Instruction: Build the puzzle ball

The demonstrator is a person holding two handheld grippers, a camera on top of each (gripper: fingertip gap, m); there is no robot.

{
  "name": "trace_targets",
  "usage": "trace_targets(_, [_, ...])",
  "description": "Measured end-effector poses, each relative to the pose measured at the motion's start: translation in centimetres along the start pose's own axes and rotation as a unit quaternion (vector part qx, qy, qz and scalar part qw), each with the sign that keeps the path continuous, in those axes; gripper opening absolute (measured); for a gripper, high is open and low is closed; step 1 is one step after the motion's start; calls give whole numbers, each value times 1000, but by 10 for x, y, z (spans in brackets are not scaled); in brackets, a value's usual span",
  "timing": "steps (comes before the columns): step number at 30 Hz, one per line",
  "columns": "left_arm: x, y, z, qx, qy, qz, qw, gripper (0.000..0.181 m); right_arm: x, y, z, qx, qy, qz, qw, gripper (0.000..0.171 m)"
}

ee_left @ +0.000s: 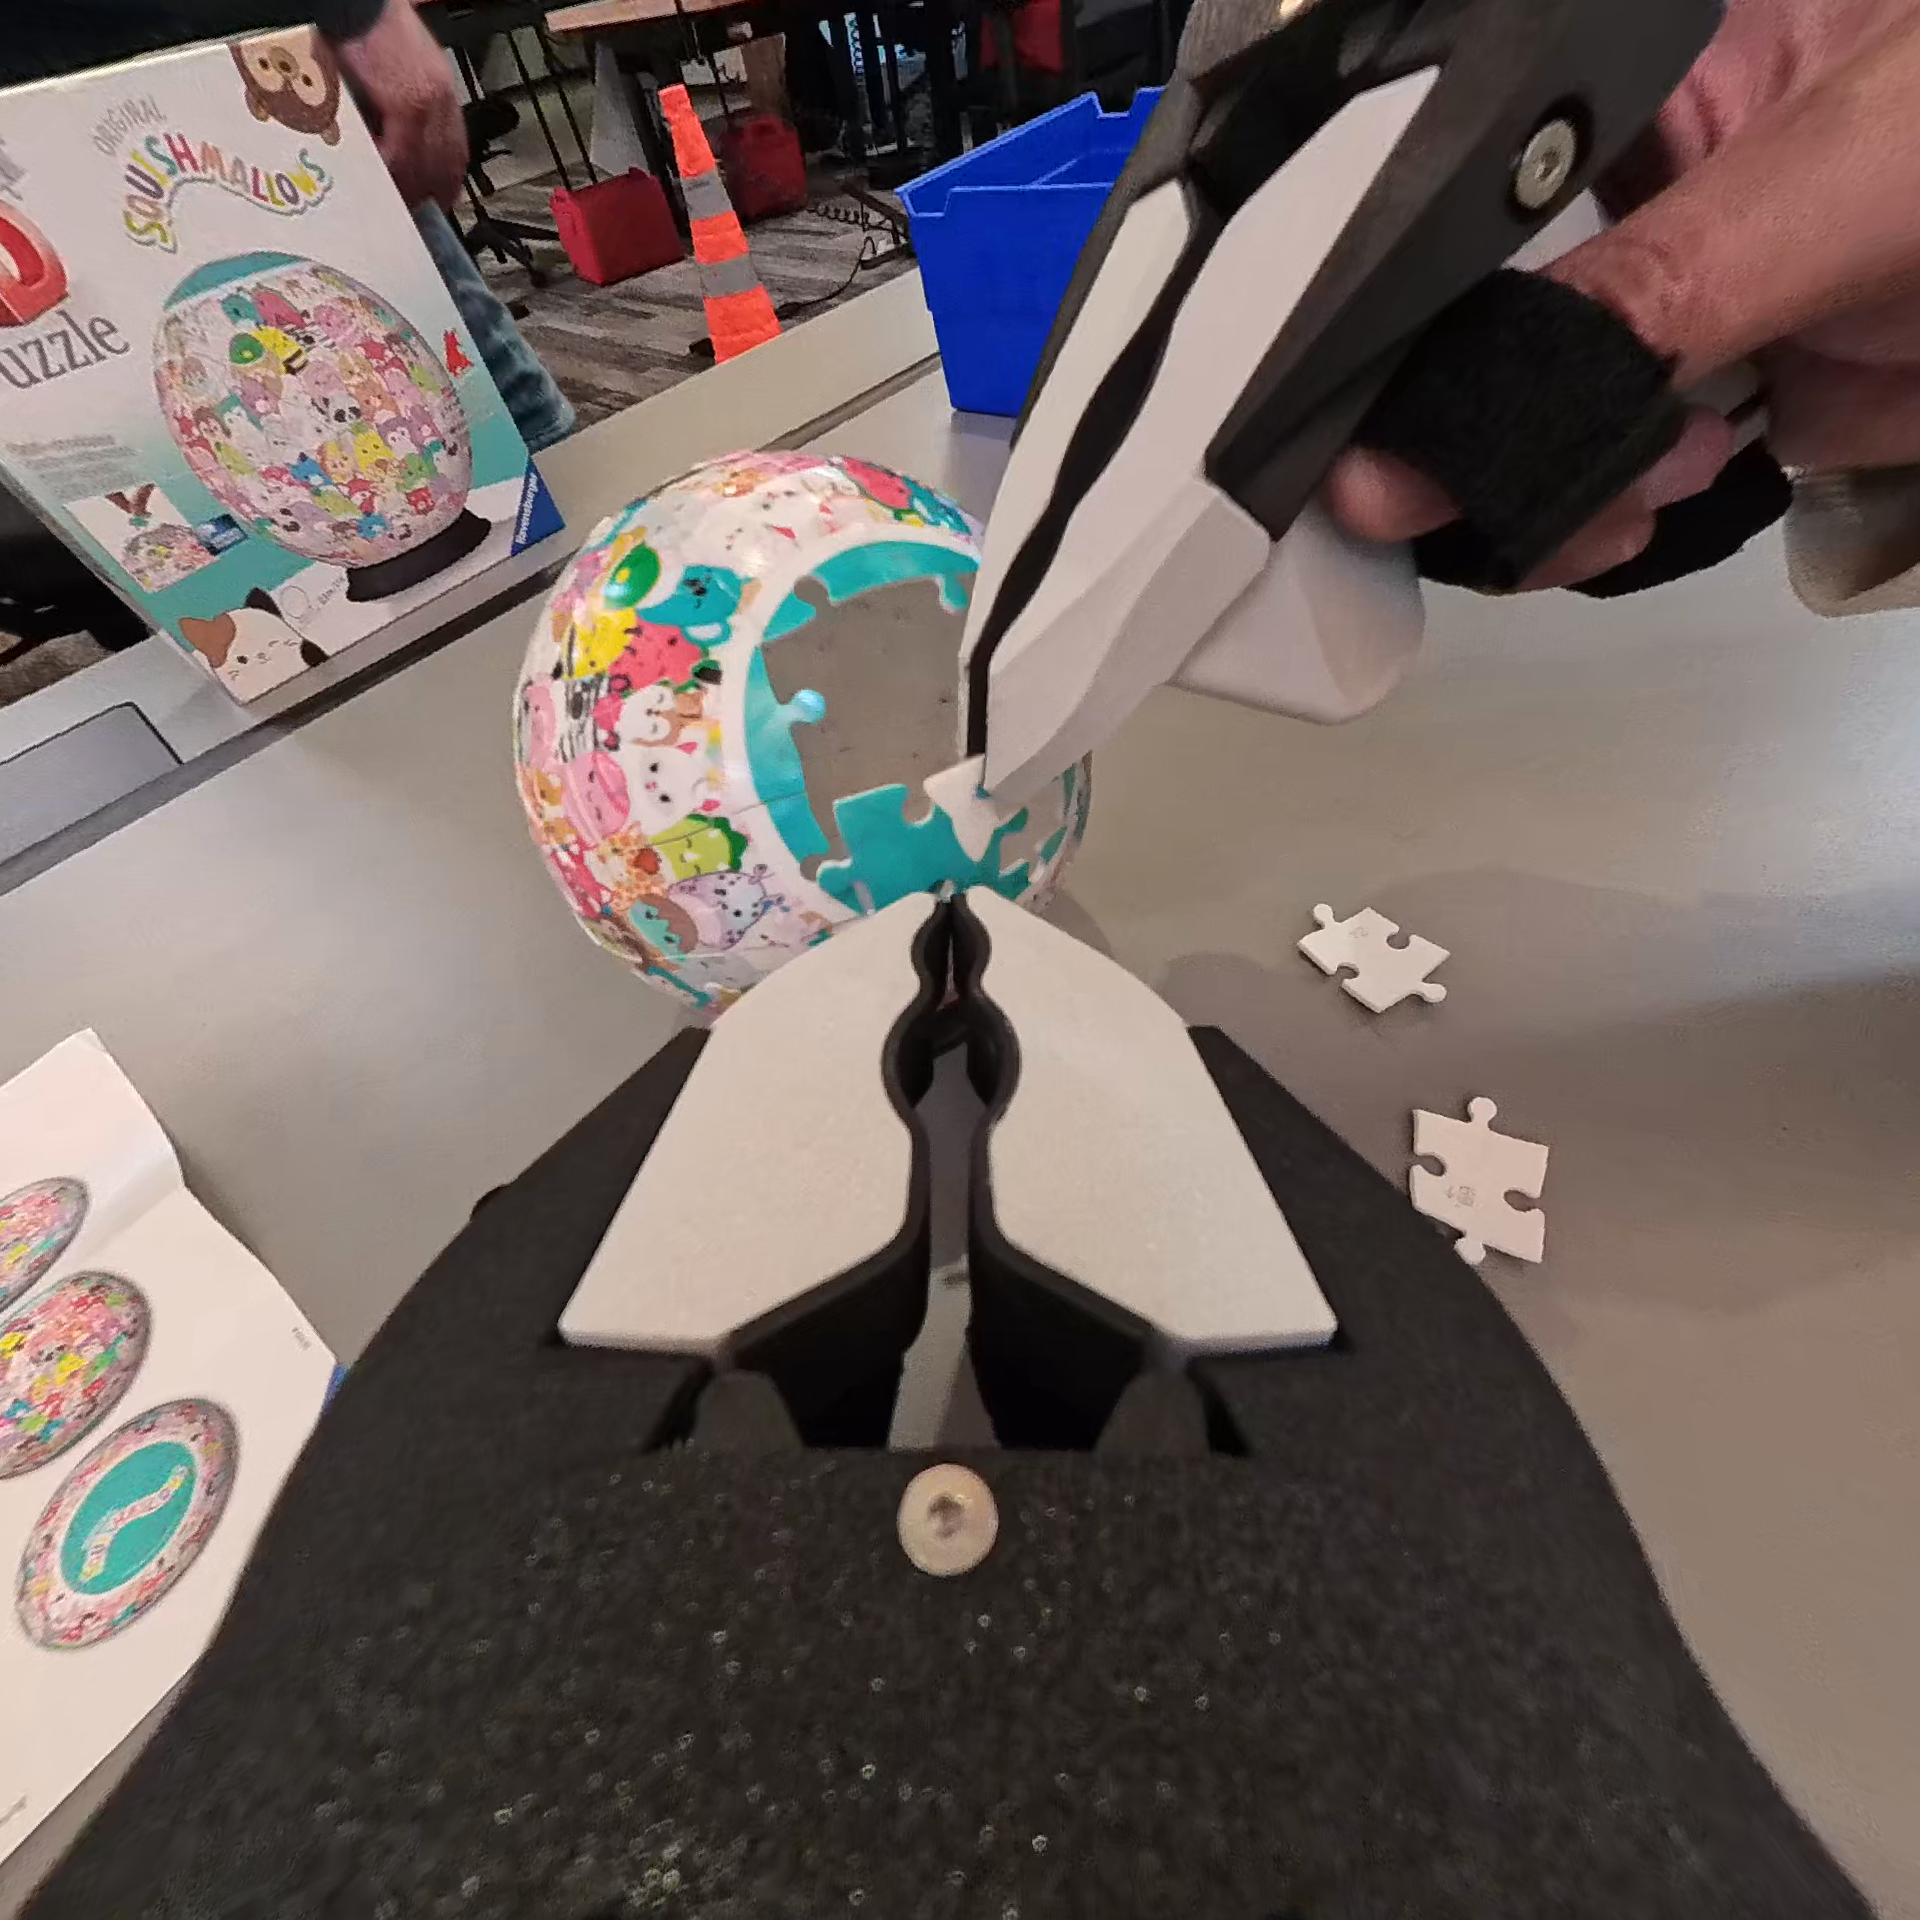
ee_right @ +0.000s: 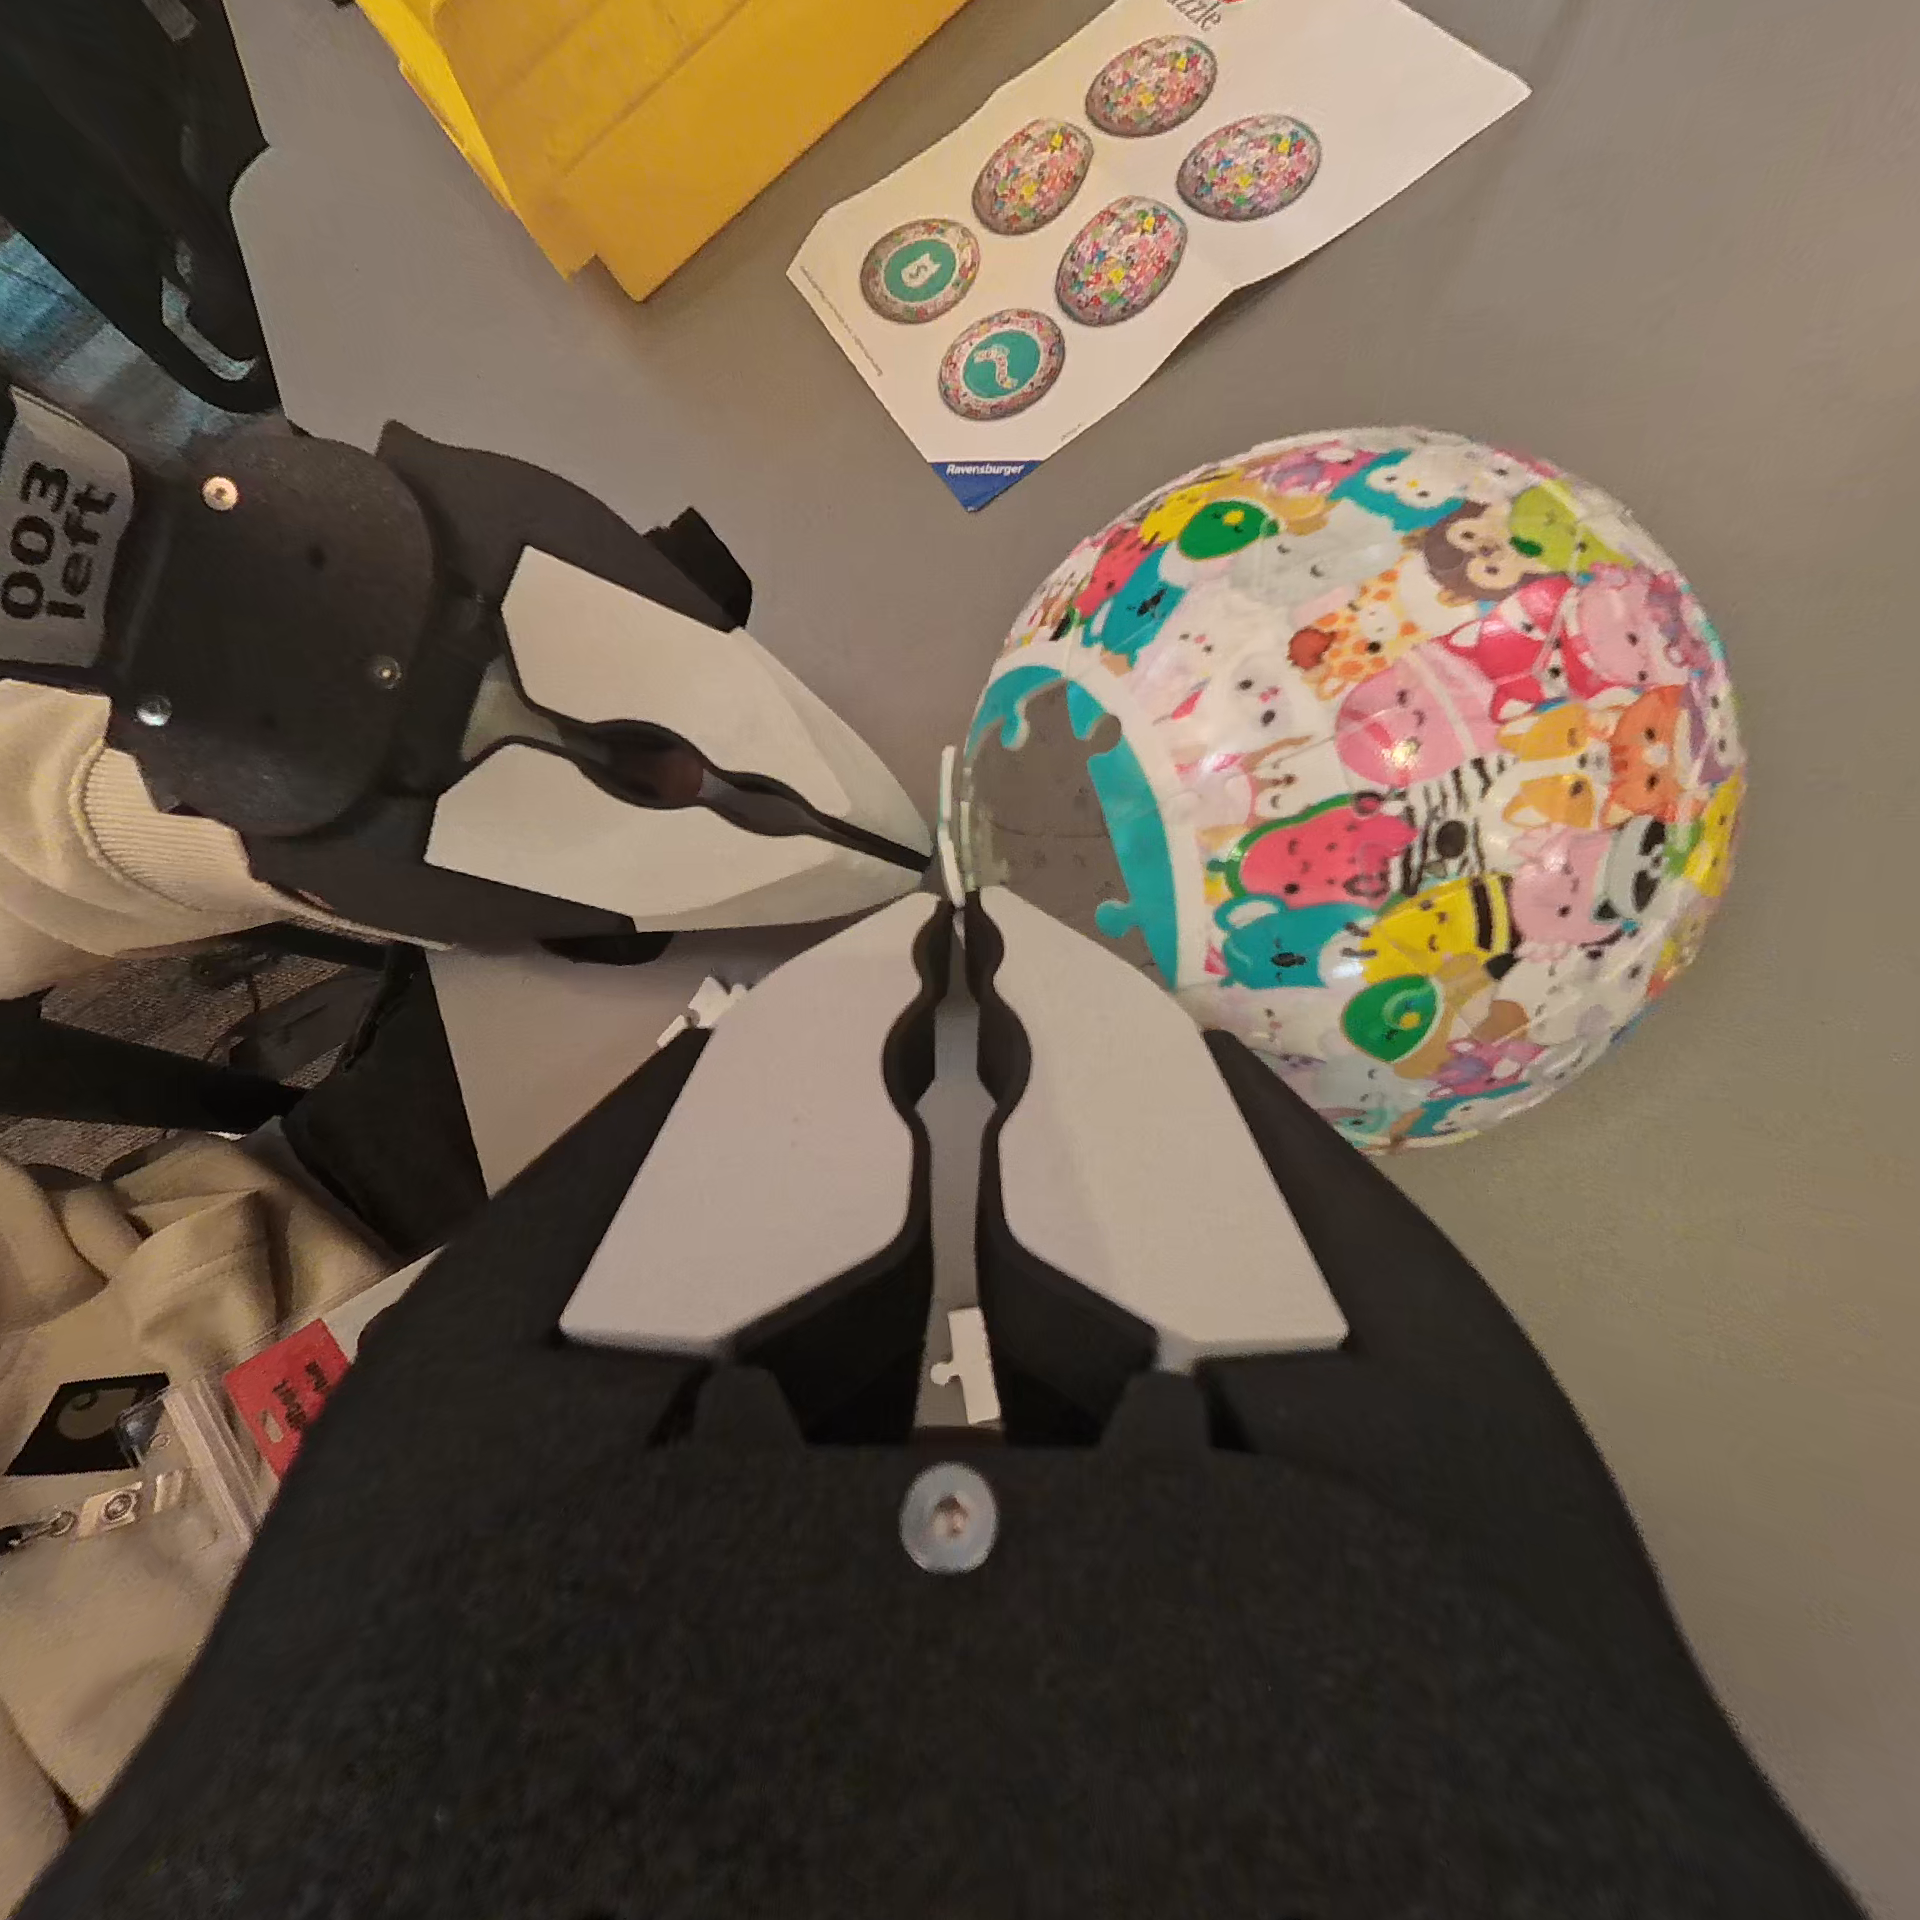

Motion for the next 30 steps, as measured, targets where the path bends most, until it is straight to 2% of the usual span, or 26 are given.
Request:
trace_targets(14, [-4, 0, 2, 6, -9, 4, 1000, 0, 4, 0, 1, 9, 6, 0, 1000, 2])
trace_targets(30, [-10, 4, 4, 2, -5, 17, 1000, 0, 13, 1, 3, 28, -33, -56, 997, 4])
Point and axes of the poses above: each gripper's, where its closed fingertips meet, y out along the fingers, z out of its top, x = y × z across the jaws, the point moved 1 cm from there along -y, back along the fingers, and after that the axes turned 10 degrees about -z, right-handed, at the moved point
